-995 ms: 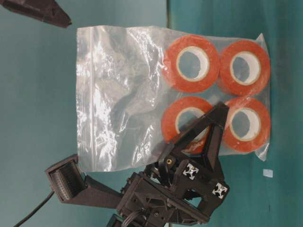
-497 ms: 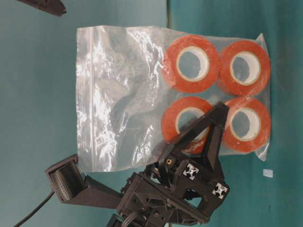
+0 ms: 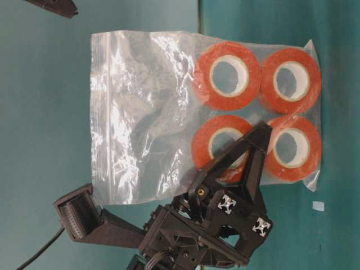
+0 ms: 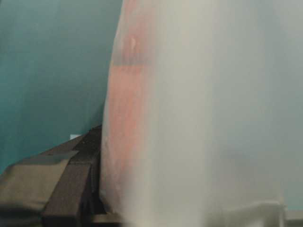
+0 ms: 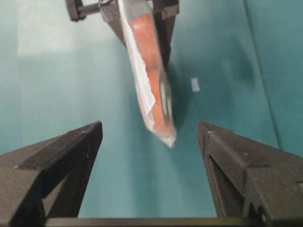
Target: Hand over the clear zip bag and make it stand upright.
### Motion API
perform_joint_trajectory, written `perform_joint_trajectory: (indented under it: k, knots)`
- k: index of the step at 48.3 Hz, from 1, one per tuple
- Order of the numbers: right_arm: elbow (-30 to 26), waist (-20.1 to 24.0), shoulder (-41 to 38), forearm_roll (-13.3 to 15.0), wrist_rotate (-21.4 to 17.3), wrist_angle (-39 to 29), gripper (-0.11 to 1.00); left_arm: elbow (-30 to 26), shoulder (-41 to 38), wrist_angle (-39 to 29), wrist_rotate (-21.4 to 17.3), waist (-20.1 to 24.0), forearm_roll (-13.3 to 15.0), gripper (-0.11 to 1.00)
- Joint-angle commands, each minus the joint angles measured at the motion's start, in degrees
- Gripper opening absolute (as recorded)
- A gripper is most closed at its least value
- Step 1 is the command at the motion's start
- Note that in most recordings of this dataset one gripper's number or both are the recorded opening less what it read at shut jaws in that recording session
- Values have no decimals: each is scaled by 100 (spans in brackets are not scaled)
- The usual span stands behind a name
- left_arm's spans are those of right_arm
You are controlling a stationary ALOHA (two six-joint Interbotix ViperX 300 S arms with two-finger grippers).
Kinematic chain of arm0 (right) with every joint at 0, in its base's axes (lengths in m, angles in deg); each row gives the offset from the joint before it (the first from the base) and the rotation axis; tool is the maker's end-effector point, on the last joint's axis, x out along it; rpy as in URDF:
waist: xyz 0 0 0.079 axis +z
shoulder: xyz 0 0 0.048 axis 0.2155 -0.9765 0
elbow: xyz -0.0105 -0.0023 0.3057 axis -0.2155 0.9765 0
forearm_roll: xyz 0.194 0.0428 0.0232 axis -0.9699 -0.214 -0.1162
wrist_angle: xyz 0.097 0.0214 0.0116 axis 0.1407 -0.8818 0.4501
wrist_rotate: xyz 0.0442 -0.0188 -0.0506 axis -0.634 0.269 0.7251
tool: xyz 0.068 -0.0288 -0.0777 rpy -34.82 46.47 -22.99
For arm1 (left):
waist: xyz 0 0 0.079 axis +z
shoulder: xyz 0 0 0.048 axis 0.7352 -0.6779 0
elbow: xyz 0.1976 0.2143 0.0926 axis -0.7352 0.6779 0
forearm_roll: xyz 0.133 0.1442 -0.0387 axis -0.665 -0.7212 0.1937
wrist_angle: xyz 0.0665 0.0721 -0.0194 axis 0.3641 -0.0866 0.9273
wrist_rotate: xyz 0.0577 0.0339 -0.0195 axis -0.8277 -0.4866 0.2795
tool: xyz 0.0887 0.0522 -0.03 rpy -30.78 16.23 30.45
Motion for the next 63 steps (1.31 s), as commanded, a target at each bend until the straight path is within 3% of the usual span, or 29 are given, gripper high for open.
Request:
perform_joint_trajectory:
  k: [1, 63]
  knots:
    - [-53, -9, 70, -9, -53, 35, 87, -18, 62, 18, 9, -9, 0, 24]
    - [35, 0, 70, -9, -53, 229, 87, -26, 53, -53, 18, -26, 0, 24]
